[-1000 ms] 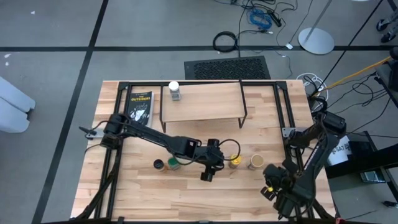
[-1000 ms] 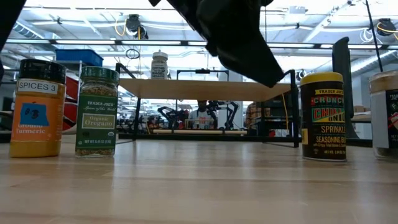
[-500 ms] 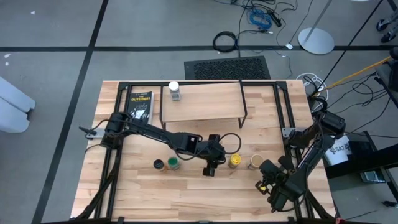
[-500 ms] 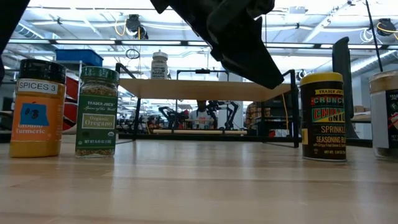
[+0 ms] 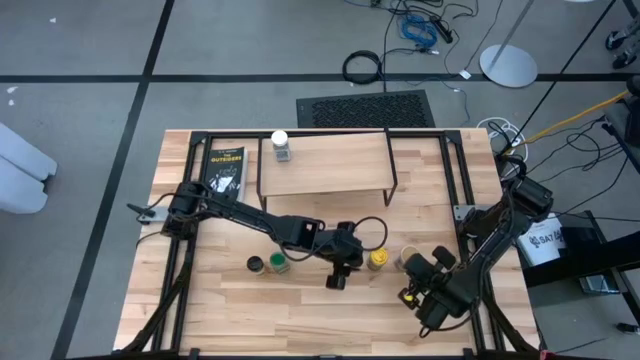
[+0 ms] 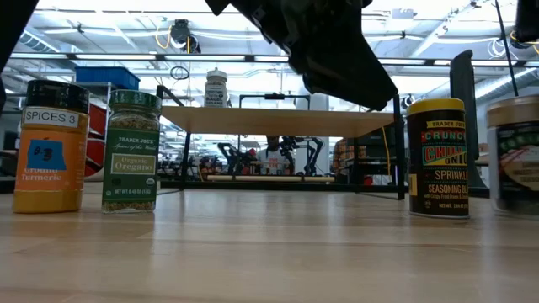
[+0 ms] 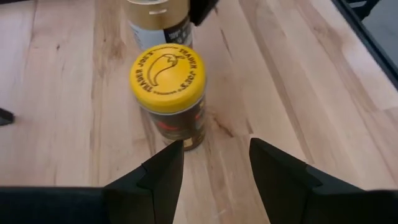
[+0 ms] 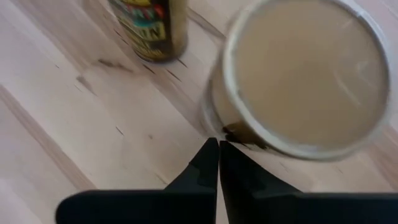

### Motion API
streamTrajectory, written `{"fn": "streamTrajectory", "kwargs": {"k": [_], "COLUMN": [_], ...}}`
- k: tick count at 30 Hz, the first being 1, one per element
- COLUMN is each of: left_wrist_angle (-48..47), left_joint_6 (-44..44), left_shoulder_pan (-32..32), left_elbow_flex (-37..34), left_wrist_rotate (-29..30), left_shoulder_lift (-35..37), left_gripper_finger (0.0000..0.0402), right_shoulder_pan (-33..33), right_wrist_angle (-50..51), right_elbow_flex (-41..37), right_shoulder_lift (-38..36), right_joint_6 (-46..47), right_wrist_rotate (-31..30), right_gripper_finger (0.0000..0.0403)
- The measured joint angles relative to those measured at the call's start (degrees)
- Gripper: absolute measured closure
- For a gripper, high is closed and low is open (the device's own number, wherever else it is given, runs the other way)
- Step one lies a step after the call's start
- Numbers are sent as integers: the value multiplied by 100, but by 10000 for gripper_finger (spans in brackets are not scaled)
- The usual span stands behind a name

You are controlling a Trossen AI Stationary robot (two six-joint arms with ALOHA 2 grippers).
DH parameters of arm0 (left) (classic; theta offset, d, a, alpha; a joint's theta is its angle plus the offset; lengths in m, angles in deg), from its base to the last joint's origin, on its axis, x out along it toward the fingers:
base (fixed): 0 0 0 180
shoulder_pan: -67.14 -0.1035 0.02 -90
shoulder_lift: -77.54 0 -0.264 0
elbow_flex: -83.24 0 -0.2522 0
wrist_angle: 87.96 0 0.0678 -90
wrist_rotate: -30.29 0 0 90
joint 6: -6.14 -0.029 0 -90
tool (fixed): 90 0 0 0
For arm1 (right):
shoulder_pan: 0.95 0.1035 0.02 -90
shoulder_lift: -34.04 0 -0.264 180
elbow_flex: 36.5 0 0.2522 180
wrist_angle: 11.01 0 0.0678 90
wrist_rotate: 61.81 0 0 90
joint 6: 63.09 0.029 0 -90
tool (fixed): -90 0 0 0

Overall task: Shelf spices
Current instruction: Remove the yellow seasoning bottle from the shelf

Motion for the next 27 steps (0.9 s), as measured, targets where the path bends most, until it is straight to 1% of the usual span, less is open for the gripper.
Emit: {"fn": "streamTrajectory", "kwargs": {"k": [6, 13, 18, 20, 27], "left_wrist_angle": [-6, 80, 187, 384, 773], "left_joint_6": [203, 308, 450, 450, 450], "left_shoulder_pan": [-10, 8, 17, 17, -26], "left_elbow_flex": [0, 0, 0, 2, 0], "left_wrist_rotate": [72, -32, -83, -85, -83], "left_shoulder_lift": [-43, -343, -426, -460, -670], "left_gripper_finger": [210, 210, 210, 210, 211], "right_shoulder_pan": [-190, -91, 89, 143, 159], "right_wrist_angle": [-293, -200, 448, 645, 736], "right_elbow_flex": [0, 70, 246, 239, 137], "right_shoulder_lift": [0, 0, -2, -2, -2], "right_joint_6": [-360, -399, -139, -81, -264], "right_wrist_rotate": [-57, 9, 252, 286, 265], "right_gripper_finger": [403, 403, 403, 403, 403]}}
